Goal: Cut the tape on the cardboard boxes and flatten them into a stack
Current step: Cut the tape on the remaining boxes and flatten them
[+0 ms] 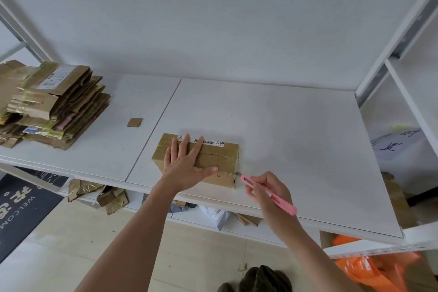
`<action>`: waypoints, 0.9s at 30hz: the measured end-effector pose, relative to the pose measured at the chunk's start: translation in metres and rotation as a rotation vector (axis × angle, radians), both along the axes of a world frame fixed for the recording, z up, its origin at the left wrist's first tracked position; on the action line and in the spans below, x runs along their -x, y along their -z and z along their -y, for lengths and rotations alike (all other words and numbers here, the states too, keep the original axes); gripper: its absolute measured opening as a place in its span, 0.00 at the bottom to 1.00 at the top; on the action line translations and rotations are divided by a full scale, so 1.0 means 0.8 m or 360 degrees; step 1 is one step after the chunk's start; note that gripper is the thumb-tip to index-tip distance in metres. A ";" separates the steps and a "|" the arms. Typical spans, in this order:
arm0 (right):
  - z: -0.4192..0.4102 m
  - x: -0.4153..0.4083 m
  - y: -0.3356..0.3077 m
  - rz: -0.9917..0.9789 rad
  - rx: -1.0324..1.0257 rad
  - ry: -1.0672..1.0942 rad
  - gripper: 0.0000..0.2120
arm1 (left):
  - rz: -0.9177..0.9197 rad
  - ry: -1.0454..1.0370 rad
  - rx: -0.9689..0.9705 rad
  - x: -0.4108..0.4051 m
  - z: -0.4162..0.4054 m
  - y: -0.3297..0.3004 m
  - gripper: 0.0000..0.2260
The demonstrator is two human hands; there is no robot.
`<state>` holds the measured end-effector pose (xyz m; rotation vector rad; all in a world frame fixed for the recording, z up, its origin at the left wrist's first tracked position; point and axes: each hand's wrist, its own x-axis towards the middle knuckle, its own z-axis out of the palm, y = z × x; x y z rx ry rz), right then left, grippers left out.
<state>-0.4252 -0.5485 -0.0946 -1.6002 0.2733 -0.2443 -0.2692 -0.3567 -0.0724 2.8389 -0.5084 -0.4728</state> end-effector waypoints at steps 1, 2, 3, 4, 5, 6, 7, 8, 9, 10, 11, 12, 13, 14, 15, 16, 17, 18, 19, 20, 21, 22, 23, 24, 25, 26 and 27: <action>0.008 0.003 -0.002 0.0004 0.0075 -0.0009 0.08 | -0.0010 -0.0011 0.0010 -0.001 0.002 0.000 0.44; 0.016 0.002 -0.002 0.0038 0.0155 0.0041 0.06 | -0.0022 -0.0020 0.0017 -0.001 0.003 0.000 0.44; 0.027 -0.002 0.001 0.0097 0.0272 0.0128 0.04 | -0.0032 -0.0030 0.0027 -0.002 0.004 -0.001 0.45; 0.040 -0.008 0.006 0.0159 0.0462 0.0206 0.02 | -0.0041 -0.0039 0.0041 -0.001 0.004 -0.001 0.45; 0.057 -0.018 0.016 0.0197 0.0770 0.0246 0.04 | -0.0051 -0.0049 0.0064 -0.001 0.004 -0.002 0.45; 0.073 -0.029 0.028 0.0195 0.1192 0.0228 0.08 | -0.0065 -0.0059 0.0097 -0.001 0.003 -0.002 0.45; 0.087 -0.038 0.040 0.0119 0.1593 0.0147 0.12 | -0.0080 -0.0075 0.0138 -0.001 0.002 -0.002 0.44; 0.098 -0.044 0.050 0.0012 0.1870 0.0039 0.17 | -0.0079 -0.0094 0.0182 0.001 0.001 -0.003 0.43; 0.107 -0.050 0.060 -0.0073 0.2015 -0.0066 0.22 | -0.0058 -0.0112 0.0223 0.002 0.001 -0.004 0.40; 0.112 -0.053 0.066 -0.0148 0.2112 -0.0169 0.25 | -0.0016 -0.0123 0.0258 0.004 0.001 -0.004 0.37; 0.116 -0.058 0.071 -0.0206 0.2204 -0.0228 0.26 | 0.0033 -0.0132 0.0291 0.006 0.000 -0.004 0.35; 0.117 -0.063 0.070 -0.0255 0.2275 -0.0231 0.26 | 0.0080 -0.0139 0.0324 0.008 -0.001 -0.005 0.34; 0.114 -0.069 0.065 -0.0305 0.2297 -0.0194 0.26 | 0.0125 -0.0155 0.0356 0.011 -0.002 -0.004 0.35; 0.109 -0.077 0.056 -0.0334 0.2261 -0.0157 0.26 | 0.0171 -0.0191 0.0387 0.015 -0.002 -0.004 0.38; 0.101 -0.086 0.044 -0.0300 0.2148 -0.0122 0.27 | 0.0216 -0.0252 0.0412 0.019 -0.003 -0.005 0.42; 0.091 -0.095 0.028 -0.0261 0.1986 -0.0133 0.28 | 0.0245 -0.0340 0.0427 0.023 -0.003 -0.006 0.46; 0.078 -0.106 0.012 -0.0199 0.1805 -0.0177 0.27 | 0.0245 -0.0463 0.0439 0.027 -0.002 -0.007 0.51; 0.063 -0.118 -0.005 -0.0105 0.1612 -0.0224 0.25 | 0.0217 -0.0629 0.0467 0.030 -0.001 -0.009 0.55; 0.045 -0.131 -0.018 0.0001 0.1426 -0.0285 0.22 | 0.0153 -0.0828 0.0525 0.032 0.000 -0.010 0.57; 0.027 -0.142 -0.029 0.0078 0.1272 -0.0369 0.20 | 0.0062 -0.1036 0.0611 0.034 0.001 -0.014 0.59; 0.009 -0.149 -0.036 0.0090 0.1166 -0.0465 0.18 | -0.0043 -0.1230 0.0724 0.035 0.001 -0.016 0.59; -0.008 -0.152 -0.040 0.0038 0.1139 -0.0565 0.17 | -0.0140 -0.1368 0.0850 0.035 0.001 -0.017 0.57; -0.022 -0.153 -0.041 -0.0054 0.1180 -0.0644 0.16 | -0.0223 -0.1437 0.0978 0.034 -0.002 -0.017 0.55; -0.034 -0.151 -0.041 -0.0152 0.1280 -0.0679 0.14 | -0.0286 -0.1460 0.1106 0.032 -0.005 -0.017 0.52; -0.043 -0.147 -0.041 -0.0206 0.1399 -0.0667 0.13 | -0.0336 -0.1483 0.1240 0.030 -0.009 -0.016 0.47; -0.051 -0.144 -0.039 -0.0218 0.1514 -0.0628 0.13 | -0.0395 -0.1527 0.1374 0.028 -0.014 -0.017 0.41; -0.057 -0.143 -0.036 -0.0202 0.1587 -0.0591 0.15 | -0.0472 -0.1590 0.1480 0.026 -0.019 -0.017 0.34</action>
